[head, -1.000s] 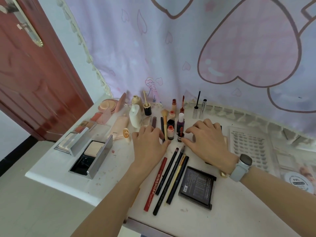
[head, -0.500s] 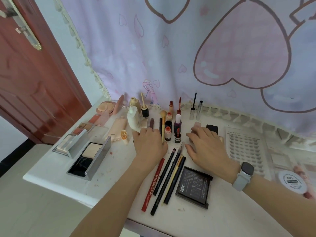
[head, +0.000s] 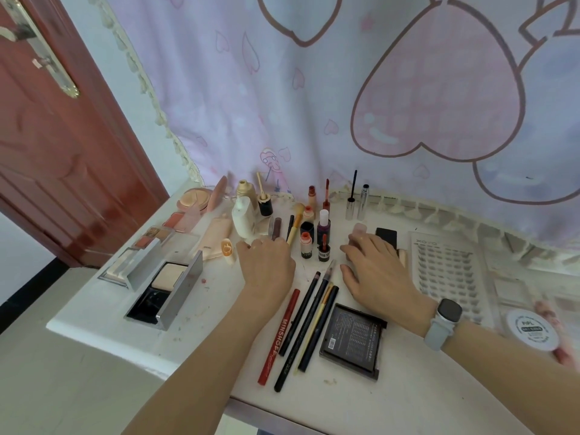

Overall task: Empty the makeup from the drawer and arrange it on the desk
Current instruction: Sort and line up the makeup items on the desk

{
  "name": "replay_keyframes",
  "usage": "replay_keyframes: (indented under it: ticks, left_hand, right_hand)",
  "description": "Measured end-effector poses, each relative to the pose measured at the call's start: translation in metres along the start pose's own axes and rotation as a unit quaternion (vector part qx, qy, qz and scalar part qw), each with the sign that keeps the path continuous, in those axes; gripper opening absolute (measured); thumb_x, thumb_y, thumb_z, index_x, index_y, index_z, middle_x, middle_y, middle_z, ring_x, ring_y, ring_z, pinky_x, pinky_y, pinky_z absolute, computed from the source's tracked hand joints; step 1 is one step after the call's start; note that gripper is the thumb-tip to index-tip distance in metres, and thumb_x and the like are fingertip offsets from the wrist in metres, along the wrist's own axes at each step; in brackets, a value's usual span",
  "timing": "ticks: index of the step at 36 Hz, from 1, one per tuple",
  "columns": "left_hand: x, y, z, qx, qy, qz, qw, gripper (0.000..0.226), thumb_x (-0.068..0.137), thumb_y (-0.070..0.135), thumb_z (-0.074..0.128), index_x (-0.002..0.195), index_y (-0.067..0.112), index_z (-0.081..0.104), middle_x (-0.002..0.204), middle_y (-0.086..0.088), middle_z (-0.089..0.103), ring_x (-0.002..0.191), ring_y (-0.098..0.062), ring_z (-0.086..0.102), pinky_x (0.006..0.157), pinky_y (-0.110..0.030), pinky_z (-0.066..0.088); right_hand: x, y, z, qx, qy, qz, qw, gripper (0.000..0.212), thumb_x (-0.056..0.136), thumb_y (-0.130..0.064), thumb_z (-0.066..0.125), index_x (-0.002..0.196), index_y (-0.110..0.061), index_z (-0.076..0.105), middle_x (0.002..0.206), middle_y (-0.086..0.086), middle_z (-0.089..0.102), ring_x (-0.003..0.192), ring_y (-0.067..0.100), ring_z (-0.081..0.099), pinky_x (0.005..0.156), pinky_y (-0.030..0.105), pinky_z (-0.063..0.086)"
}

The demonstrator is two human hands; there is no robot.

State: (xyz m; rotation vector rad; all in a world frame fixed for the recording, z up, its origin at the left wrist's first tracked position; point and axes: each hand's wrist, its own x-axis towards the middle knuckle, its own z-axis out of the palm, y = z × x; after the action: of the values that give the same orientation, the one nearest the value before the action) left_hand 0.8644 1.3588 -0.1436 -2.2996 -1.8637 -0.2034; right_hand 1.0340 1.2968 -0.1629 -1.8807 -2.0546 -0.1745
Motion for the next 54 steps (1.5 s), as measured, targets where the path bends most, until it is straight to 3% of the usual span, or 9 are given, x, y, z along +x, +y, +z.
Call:
replay_keyframes:
  ticks: [11, 15, 19, 25, 30, 37, 43, 47, 54]
  left_hand:
    - [-0.018, -0.024, -0.019, -0.089, 0.066, -0.038, 0.993, 0.025, 0.097, 0.027, 0.04, 0.087, 0.014, 0.058, 0.076, -0.001, 0.056, 0.07, -0.017, 0.046, 0.071, -0.031, 0.039]
    - [-0.034, -0.039, -0.028, -0.247, 0.094, -0.045, 0.963, 0.019, 0.094, 0.025, 0.048, 0.089, 0.014, 0.063, 0.078, -0.002, 0.062, 0.069, -0.018, 0.056, 0.061, -0.032, 0.047]
    - [-0.051, -0.05, -0.035, -0.32, 0.126, -0.03, 0.939, 0.011, 0.092, 0.02, 0.056, 0.088, 0.016, 0.065, 0.073, 0.008, 0.061, 0.054, -0.002, 0.048, 0.048, -0.017, 0.034]
    - [-0.073, -0.062, -0.039, -0.393, 0.172, -0.008, 0.903, 0.01, 0.09, 0.013, 0.059, 0.095, 0.012, 0.068, 0.071, 0.012, 0.06, 0.063, 0.001, 0.055, 0.057, -0.007, 0.042]
    - [-0.092, -0.069, -0.035, -0.443, 0.209, 0.027, 0.871, 0.007, 0.087, 0.006, 0.063, 0.091, 0.008, 0.068, 0.073, 0.019, 0.059, 0.072, 0.007, 0.055, 0.062, -0.002, 0.038]
    - [-0.113, -0.074, -0.029, -0.469, 0.216, 0.072, 0.854, 0.011, 0.085, 0.017, 0.061, 0.089, 0.013, 0.069, 0.076, 0.018, 0.06, 0.072, 0.0, 0.055, 0.063, -0.004, 0.037]
    - [-0.124, -0.092, -0.017, -0.429, 0.204, 0.012, 0.88, 0.027, 0.087, 0.013, 0.064, 0.114, 0.017, 0.063, 0.103, 0.009, 0.063, 0.086, -0.006, 0.059, 0.071, -0.009, 0.043]
    - [-0.144, -0.108, -0.001, -0.353, 0.21, 0.004, 0.912, 0.023, 0.085, 0.009, 0.063, 0.108, 0.011, 0.066, 0.103, -0.002, 0.067, 0.092, -0.019, 0.063, 0.076, -0.033, 0.053]
    - [-0.172, -0.133, 0.022, -0.282, 0.19, 0.045, 0.939, 0.021, 0.083, 0.018, 0.051, 0.091, 0.01, 0.069, 0.091, 0.002, 0.069, 0.09, -0.021, 0.064, 0.08, -0.037, 0.049]
  right_hand:
    - [0.0, 0.001, 0.003, -0.004, 0.001, 0.004, 1.0, 0.031, 0.084, -0.021, 0.061, 0.111, -0.005, 0.064, 0.119, 0.015, 0.059, 0.114, 0.034, 0.051, 0.095, 0.045, 0.04]
    - [0.002, 0.001, 0.003, -0.004, -0.003, 0.006, 1.0, 0.035, 0.087, -0.025, 0.056, 0.118, -0.007, 0.061, 0.124, 0.013, 0.056, 0.118, 0.032, 0.048, 0.099, 0.043, 0.036]
    - [0.003, 0.002, 0.002, 0.027, 0.002, 0.014, 1.0, 0.036, 0.09, -0.025, 0.054, 0.12, -0.007, 0.059, 0.124, 0.013, 0.055, 0.118, 0.031, 0.048, 0.099, 0.041, 0.035]
    - [-0.001, -0.001, -0.014, 0.119, 0.101, -0.029, 0.987, 0.022, 0.084, -0.008, 0.063, 0.105, 0.0, 0.065, 0.106, 0.014, 0.06, 0.108, 0.029, 0.054, 0.094, 0.035, 0.039]
    - [0.0, -0.035, -0.05, 0.431, -0.026, 0.009, 0.902, 0.03, 0.089, -0.02, 0.059, 0.115, -0.035, 0.052, 0.089, -0.009, 0.057, 0.076, -0.004, 0.051, 0.073, 0.01, 0.042]
    - [-0.003, -0.095, -0.069, 0.599, -0.053, -0.043, 0.797, 0.022, 0.091, -0.006, 0.052, 0.101, -0.021, 0.064, 0.065, -0.017, 0.055, 0.061, 0.004, 0.045, 0.062, 0.021, 0.039]
    - [0.003, -0.115, -0.07, 0.519, -0.001, -0.116, 0.847, 0.019, 0.094, -0.009, 0.048, 0.099, -0.023, 0.059, 0.085, -0.01, 0.058, 0.072, 0.005, 0.054, 0.07, 0.02, 0.042]
    - [0.004, -0.117, -0.061, 0.283, -0.012, -0.242, 0.928, 0.029, 0.097, -0.024, 0.042, 0.119, -0.018, 0.059, 0.106, -0.004, 0.062, 0.092, 0.013, 0.06, 0.079, 0.029, 0.05]
    - [-0.001, -0.139, -0.029, 0.03, 0.023, -0.486, 0.873, 0.015, 0.092, -0.016, 0.057, 0.099, -0.007, 0.067, 0.081, 0.005, 0.068, 0.071, 0.023, 0.061, 0.055, 0.036, 0.052]
